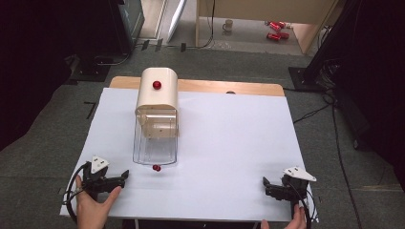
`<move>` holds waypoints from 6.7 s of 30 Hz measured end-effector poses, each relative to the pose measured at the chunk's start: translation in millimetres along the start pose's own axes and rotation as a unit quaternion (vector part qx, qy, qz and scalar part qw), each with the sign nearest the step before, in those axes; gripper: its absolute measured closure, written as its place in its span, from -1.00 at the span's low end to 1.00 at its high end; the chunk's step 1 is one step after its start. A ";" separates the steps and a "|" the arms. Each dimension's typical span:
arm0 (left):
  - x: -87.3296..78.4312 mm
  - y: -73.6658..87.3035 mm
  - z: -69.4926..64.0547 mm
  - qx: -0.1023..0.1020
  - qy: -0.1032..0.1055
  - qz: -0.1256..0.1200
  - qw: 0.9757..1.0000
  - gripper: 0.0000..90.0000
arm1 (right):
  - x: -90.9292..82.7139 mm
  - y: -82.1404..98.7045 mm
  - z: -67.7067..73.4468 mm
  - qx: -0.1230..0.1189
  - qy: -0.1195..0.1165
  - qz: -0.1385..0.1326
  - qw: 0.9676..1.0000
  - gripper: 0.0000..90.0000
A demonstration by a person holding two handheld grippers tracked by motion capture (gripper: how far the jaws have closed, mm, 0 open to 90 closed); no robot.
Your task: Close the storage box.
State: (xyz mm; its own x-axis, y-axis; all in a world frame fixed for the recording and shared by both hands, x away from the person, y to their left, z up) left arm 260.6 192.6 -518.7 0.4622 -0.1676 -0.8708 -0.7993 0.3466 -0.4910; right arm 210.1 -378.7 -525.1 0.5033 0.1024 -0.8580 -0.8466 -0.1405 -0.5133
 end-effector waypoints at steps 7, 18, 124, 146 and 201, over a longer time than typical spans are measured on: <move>-0.9 0.0 -1.6 -0.021 -0.006 -0.002 1.000 -0.84 | 0.0 -0.1 -0.1 0.000 0.000 0.000 1.000 -0.98; -23.3 -2.3 -24.8 -0.037 -0.005 -0.049 0.998 -0.68 | 0.1 -0.3 -0.5 0.000 -0.001 0.000 1.000 -0.98; -33.0 -139.0 -91.4 -0.022 0.062 -0.148 0.987 0.71 | 0.1 0.7 0.0 -0.001 0.001 -0.002 1.000 -0.98; -46.6 -112.0 -94.3 -0.023 0.055 -0.147 0.987 -0.08 | 0.1 0.6 0.0 -0.001 0.001 -0.001 1.000 -0.98; -9.5 -12.8 -151.1 -0.046 -0.009 -0.083 0.995 0.14 | 0.1 0.6 -0.1 -0.001 0.000 -0.002 1.000 -0.98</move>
State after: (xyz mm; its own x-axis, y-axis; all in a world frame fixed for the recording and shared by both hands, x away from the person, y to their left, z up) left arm 208.4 50.4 -508.1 0.5963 -0.1991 -0.7777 -0.7430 0.2297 -0.6286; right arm 209.7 -378.9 -525.5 0.5064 0.1022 -0.8562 -0.8444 -0.1426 -0.5164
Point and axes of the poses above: each handheld gripper's, and its own axes: x roughly forward along the jaws, y roughly out of its underside, z roughly to its left, the point moved 3 cm from there along x, roughly forward along the jaws, and after that the axes turned 15 degrees about z, right-handed, at the moved point
